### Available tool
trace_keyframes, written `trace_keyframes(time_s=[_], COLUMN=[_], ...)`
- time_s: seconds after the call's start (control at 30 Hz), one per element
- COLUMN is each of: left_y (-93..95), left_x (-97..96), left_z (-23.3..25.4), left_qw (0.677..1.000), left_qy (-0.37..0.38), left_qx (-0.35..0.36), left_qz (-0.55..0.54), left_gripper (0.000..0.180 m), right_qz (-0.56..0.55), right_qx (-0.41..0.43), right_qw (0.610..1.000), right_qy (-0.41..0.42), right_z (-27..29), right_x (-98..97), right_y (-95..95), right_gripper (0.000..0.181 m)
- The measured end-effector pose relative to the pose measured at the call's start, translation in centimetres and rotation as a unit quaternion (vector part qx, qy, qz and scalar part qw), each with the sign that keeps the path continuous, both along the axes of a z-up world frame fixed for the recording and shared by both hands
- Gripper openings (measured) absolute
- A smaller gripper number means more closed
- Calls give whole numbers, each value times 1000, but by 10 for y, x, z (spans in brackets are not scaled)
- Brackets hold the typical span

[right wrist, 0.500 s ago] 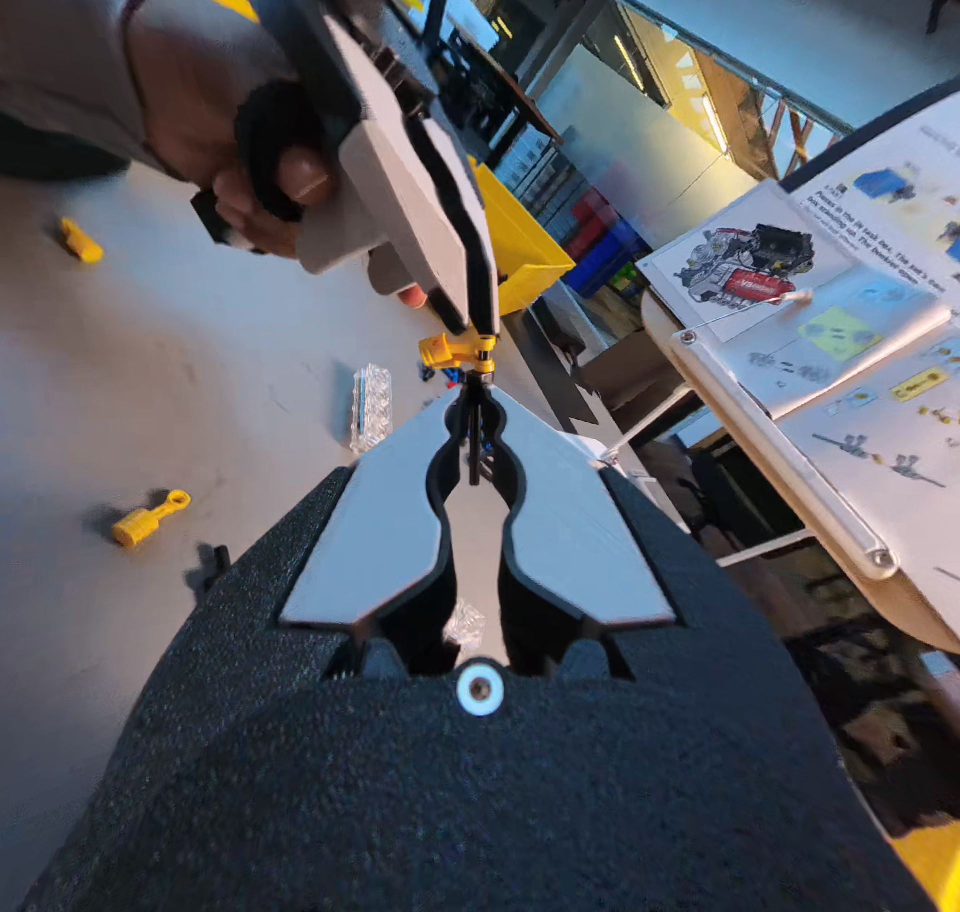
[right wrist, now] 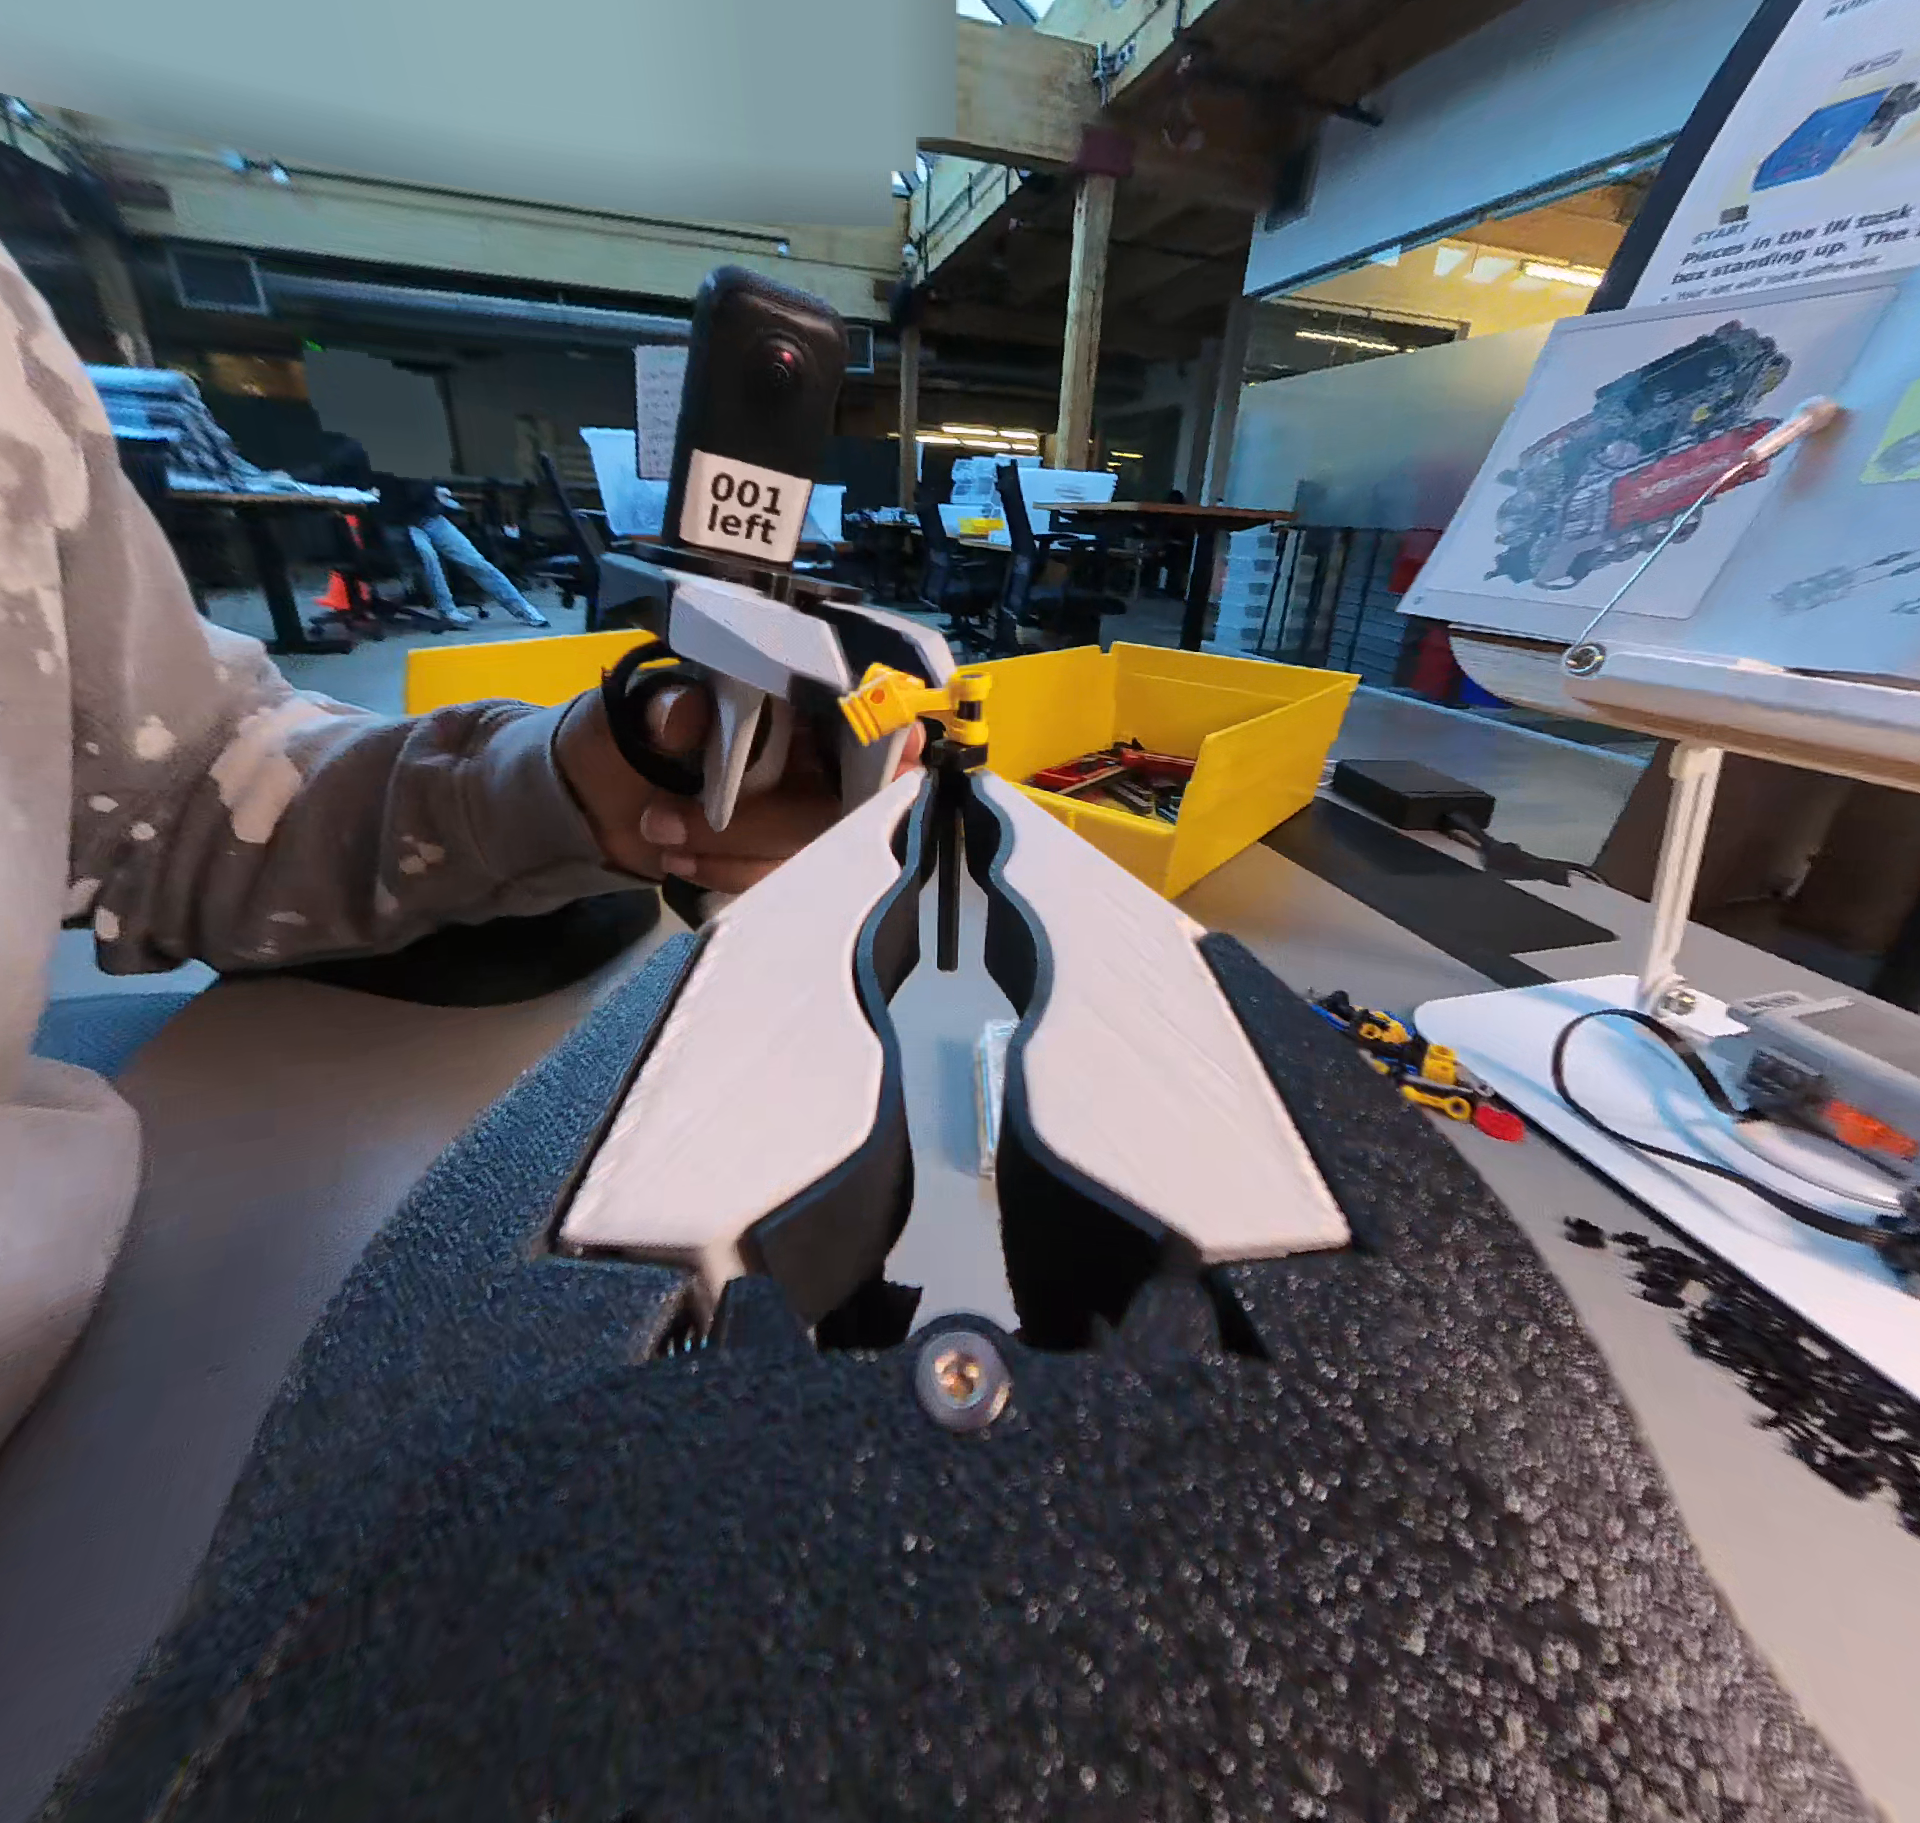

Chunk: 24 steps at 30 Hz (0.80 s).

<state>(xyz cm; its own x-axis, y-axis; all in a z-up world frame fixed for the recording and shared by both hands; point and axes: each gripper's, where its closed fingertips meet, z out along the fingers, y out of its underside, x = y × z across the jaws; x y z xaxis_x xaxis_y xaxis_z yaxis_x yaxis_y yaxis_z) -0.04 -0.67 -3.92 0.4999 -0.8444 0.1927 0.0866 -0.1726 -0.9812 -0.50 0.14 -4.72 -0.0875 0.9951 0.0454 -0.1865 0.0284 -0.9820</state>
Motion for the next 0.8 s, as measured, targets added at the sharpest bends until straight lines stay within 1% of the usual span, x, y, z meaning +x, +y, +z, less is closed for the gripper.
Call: trace_keyframes(time_s=[0.13, 0.23, 0.4, 0.53, 0.57, 0.67, 0.8], left_y=[-1, -1, -1, -3, -5, -10, -7], left_x=[-6, -8, -8, -11, -12, -9, 0], left_z=[11, 14, 17, 25, 28, 29, 18], left_qw=[1000, 1000, 999, 999, 998, 997, 999], left_qy=[-12, -14, -19, -41, -51, -68, -44], left_qx=[12, 16, 17, 19, 19, 1, -9], left_qz=[10, 16, 20, 16, 9, -23, -17], left_gripper=[8, 6, 5, 5, 6, 19, 21], right_qz=[30, 62, 138, 165, 167, 174, 194], right_qx=[-38, -62, -139, -183, -192, -215, -241], right_qw=[999, 996, 980, 967, 965, 959, 948], right_qy=[14, 22, 36, 56, 61, 69, 70], right_z=[3, 5, 8, 14, 15, 16, 16], right_x=[0, 1, 2, 5, 6, 8, 8], right_y=[-3, -9, -18, -18, -16, -11, -12], right_gripper=[4, 4, 2, 2, 2, 2, 2])
